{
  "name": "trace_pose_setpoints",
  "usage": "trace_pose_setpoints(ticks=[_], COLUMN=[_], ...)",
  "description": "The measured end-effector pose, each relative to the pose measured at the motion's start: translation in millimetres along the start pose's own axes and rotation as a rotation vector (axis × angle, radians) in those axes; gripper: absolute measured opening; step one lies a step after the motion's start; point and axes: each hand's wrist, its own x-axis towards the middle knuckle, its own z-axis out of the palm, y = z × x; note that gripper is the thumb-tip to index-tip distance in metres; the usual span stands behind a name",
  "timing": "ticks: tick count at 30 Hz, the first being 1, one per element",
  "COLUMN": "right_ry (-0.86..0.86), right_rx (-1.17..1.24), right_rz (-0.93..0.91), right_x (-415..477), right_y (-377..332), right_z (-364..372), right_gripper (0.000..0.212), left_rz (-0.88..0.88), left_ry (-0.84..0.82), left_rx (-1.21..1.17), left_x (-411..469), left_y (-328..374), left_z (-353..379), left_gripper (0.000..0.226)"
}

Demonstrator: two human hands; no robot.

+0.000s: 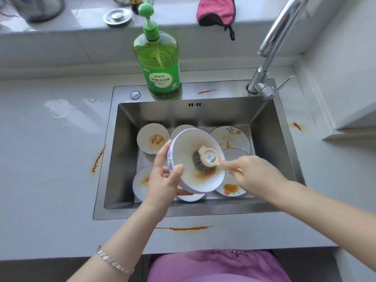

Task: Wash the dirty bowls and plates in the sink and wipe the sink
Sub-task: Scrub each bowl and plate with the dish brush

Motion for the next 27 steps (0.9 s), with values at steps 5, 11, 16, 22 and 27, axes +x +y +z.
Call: trace_pose_setpoints(ticks=[5, 11, 16, 22, 27], right_ry=[-0.038, -0.050, -0.033, -0.142, -0.008], right_rx=[0.227, 0.084, 0.214, 0.231, 0.056], right_rz=[-0.111, 0.003, 0.035, -0.058, 0.063], right_x=[-13, -15, 3, -14, 3], right_y=[-29, -14, -18, -35, -6], right_z=[14, 10, 3, 14, 4], right_gripper=[0.037, 0.039, 0.037, 0.037, 0.037], left_rz=[-0.018, -0.025, -0.093, -0.104, -0.122], left_ry=[0.046, 0.048, -0.012, 0.031, 0.000], left_rx=[0.026, 0.016, 0.007, 0.063, 0.014], left_x=[1, 2, -1, 3, 2], left_y=[-2, 4, -1, 0, 3], left_z=[3, -2, -1, -1, -3], left_gripper=[0.053, 0.053, 0.053, 0.057, 0.053])
